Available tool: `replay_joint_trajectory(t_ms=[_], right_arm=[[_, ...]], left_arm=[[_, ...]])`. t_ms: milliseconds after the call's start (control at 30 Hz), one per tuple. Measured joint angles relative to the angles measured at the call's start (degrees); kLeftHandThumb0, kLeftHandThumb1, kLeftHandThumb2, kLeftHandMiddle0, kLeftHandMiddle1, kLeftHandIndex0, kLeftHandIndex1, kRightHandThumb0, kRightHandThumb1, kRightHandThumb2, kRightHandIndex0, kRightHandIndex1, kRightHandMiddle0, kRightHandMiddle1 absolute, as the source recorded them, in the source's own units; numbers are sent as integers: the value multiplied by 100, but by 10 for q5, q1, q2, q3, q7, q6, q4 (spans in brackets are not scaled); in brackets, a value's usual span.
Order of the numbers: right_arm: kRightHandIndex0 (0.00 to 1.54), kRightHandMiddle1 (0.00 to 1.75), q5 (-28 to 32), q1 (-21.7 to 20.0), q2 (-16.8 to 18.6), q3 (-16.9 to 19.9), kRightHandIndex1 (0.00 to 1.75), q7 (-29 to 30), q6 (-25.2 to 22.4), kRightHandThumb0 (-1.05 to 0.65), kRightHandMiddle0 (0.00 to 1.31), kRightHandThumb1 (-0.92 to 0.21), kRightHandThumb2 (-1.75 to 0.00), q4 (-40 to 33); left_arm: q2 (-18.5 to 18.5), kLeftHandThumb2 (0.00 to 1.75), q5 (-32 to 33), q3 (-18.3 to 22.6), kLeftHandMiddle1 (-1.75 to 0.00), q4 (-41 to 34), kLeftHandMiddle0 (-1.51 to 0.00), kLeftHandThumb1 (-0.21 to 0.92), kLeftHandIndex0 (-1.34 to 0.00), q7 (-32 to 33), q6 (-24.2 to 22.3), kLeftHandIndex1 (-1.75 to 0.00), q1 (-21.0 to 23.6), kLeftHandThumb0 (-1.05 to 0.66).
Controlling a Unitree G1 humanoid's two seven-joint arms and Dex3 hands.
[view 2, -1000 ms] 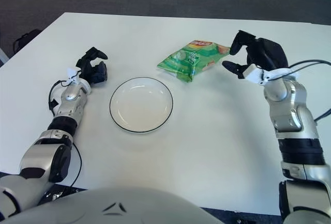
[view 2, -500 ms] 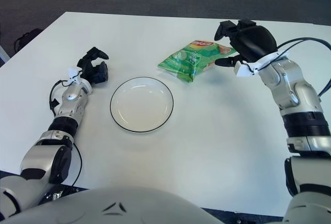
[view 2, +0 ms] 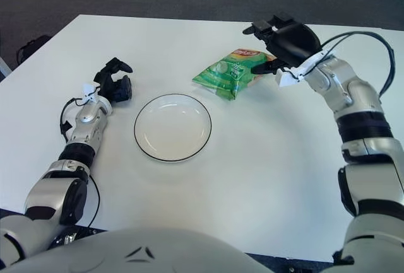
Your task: Put the snack into the plate.
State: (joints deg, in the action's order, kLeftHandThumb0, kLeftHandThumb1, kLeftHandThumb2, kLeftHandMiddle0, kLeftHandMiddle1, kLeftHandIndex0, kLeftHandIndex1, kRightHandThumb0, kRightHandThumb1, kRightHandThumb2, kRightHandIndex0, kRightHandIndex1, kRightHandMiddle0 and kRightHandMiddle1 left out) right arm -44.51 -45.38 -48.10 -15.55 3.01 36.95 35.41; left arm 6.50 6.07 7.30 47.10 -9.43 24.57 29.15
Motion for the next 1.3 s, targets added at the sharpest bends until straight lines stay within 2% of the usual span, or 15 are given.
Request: replay_joint_trajectory(t_ms=[133,233,500,733,1000,1300], right_arm=[[0,3,-14,-56,8,-27,2,-20,14,-105,0,-92,-56,53],[0,1,-11,-86,13,-40,0,-57,23,-105,0,-92,-51,72],[0,0,9,-138,47,-69,0,-176,24,-105,0,-92,-35,111],[0,0,32,-155,89,-88,0,-273,14,-105,0,-92,-26,159],[0,0,97,-167,133,-88,0,-426,-27,-105,0,-90,-20,199],[0,0,117,-185,155,-90,0,-498,-55,-104,0,-86,-16,262]], left_arm=[[0,124,2,0,-175,0,-125,38,-56,-2,4,-175,0,-46],[-1,124,2,0,-175,0,-125,38,-56,-4,8,-175,0,-46],[-1,123,2,0,-175,1,-125,38,-56,-12,12,-175,0,-46],[-2,122,3,0,-175,-2,-125,39,-55,-14,13,-175,0,-45],[-5,121,4,0,-175,-20,-124,40,-54,-16,13,-175,-6,-45],[-8,122,9,0,-175,-38,-122,40,-55,-27,10,-175,-15,-45]])
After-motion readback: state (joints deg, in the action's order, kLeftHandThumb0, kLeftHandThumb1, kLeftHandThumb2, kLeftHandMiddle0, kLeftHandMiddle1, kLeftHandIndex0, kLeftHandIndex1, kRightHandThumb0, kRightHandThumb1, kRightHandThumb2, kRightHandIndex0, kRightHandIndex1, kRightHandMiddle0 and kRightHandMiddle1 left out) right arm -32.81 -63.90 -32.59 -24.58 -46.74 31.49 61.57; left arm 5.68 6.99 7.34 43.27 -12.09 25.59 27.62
